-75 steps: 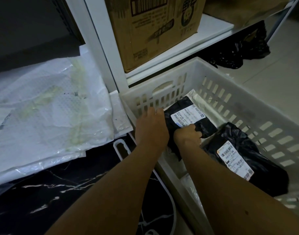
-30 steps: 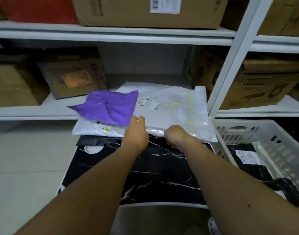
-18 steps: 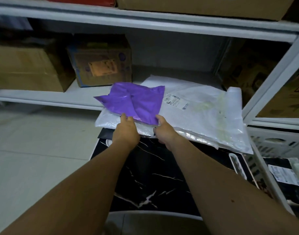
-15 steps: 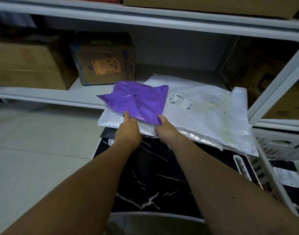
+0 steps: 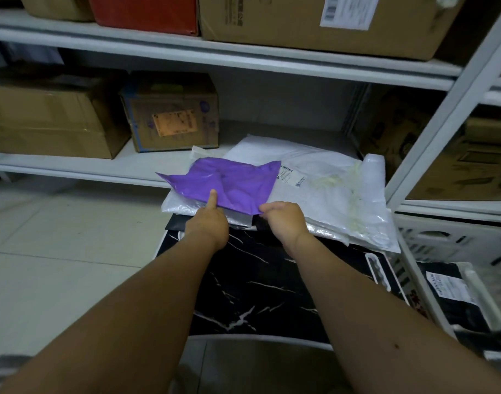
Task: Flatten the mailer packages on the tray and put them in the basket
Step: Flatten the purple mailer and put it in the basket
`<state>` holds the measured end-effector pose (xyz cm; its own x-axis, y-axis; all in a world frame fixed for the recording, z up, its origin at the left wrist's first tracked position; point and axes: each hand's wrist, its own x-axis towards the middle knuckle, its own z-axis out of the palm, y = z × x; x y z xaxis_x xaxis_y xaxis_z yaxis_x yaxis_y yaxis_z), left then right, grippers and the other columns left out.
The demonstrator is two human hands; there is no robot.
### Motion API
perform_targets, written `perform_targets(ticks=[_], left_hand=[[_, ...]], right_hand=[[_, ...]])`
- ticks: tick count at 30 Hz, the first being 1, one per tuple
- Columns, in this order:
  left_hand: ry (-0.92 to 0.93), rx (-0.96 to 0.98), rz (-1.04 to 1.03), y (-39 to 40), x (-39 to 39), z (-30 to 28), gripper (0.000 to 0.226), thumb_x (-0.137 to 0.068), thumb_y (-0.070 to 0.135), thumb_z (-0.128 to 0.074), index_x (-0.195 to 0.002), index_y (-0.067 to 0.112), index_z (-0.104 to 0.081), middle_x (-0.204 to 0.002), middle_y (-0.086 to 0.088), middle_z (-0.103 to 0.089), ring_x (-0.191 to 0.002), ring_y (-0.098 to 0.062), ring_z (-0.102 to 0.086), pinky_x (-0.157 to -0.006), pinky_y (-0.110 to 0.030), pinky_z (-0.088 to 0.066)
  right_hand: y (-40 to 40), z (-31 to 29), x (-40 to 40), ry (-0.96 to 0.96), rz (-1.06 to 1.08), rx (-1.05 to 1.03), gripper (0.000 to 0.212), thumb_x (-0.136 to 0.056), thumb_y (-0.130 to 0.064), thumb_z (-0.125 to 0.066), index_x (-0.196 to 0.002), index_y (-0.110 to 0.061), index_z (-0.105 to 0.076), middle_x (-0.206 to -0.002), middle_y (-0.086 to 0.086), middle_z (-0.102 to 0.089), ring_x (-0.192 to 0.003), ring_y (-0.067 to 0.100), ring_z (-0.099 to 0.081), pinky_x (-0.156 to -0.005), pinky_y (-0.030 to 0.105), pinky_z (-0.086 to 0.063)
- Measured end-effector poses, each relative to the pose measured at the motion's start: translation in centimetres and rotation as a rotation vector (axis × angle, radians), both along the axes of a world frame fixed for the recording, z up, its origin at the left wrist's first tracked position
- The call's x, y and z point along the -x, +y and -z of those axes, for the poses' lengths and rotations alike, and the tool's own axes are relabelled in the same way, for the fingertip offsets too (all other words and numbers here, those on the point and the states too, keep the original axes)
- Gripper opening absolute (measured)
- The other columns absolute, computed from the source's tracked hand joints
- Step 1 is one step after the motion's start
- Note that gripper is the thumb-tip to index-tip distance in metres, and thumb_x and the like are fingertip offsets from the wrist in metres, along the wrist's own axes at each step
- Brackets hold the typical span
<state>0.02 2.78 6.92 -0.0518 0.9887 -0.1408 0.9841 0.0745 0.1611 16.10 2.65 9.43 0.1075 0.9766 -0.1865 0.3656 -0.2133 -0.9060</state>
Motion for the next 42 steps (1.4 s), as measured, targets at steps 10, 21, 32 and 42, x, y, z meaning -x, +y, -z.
perform_targets(ticks=[10,21,32,42], left_hand=[[0.086,0.160,0.207,-6.7,-3.0,-0.8,0.046,-0.092,0.008,-0.039,-0.137,-0.003,-0.040,-0.156,-0.017,-0.017,-0.145,-0.027,-0.021,-0.112,-0.044,-0.032],[0.115,0.239,0.276,-14.9,-6.9,0.6,0.039,-0.095,0.014,-0.045,-0.132,0.001,-0.044,-0.136,-0.020,-0.041,-0.125,-0.035,-0.045,-0.102,-0.038,-0.036],[0.088,0.463,0.181,-15.7,-6.6,4.0,0.062,-0.095,0.025,-0.043,-0.150,0.018,-0.016,-0.153,-0.018,-0.013,-0.132,-0.043,-0.036,-0.111,-0.046,-0.030],[0.013,0.364,0.140,-13.6,-6.2,6.7,0.082,-0.089,0.038,-0.058,-0.151,0.024,-0.006,-0.149,-0.022,-0.012,-0.128,-0.044,-0.037,-0.105,-0.046,-0.037]], right_hand=[[-7.7,-2.9,-3.4,-0.400,0.085,0.076,0.015,-0.080,-0.024,-0.057,-0.070,-0.012,-0.055,-0.077,0.004,-0.059,-0.074,0.027,-0.055,-0.054,0.025,-0.034],[-14.8,1.7,-5.7,-0.710,0.042,0.302,0.036,-0.093,-0.013,-0.046,-0.126,-0.010,-0.057,-0.134,0.012,-0.055,-0.122,0.030,-0.054,-0.095,0.034,-0.045],[-16.1,5.7,-7.6,-0.656,0.082,0.414,0.036,-0.092,-0.009,-0.049,-0.126,-0.004,-0.057,-0.131,0.016,-0.057,-0.120,0.031,-0.056,-0.096,0.036,-0.045],[-14.1,9.0,-5.2,-0.516,0.043,0.274,0.046,-0.092,-0.015,-0.045,-0.138,-0.011,-0.036,-0.129,0.017,-0.054,-0.119,0.035,-0.051,-0.092,0.036,-0.042]])
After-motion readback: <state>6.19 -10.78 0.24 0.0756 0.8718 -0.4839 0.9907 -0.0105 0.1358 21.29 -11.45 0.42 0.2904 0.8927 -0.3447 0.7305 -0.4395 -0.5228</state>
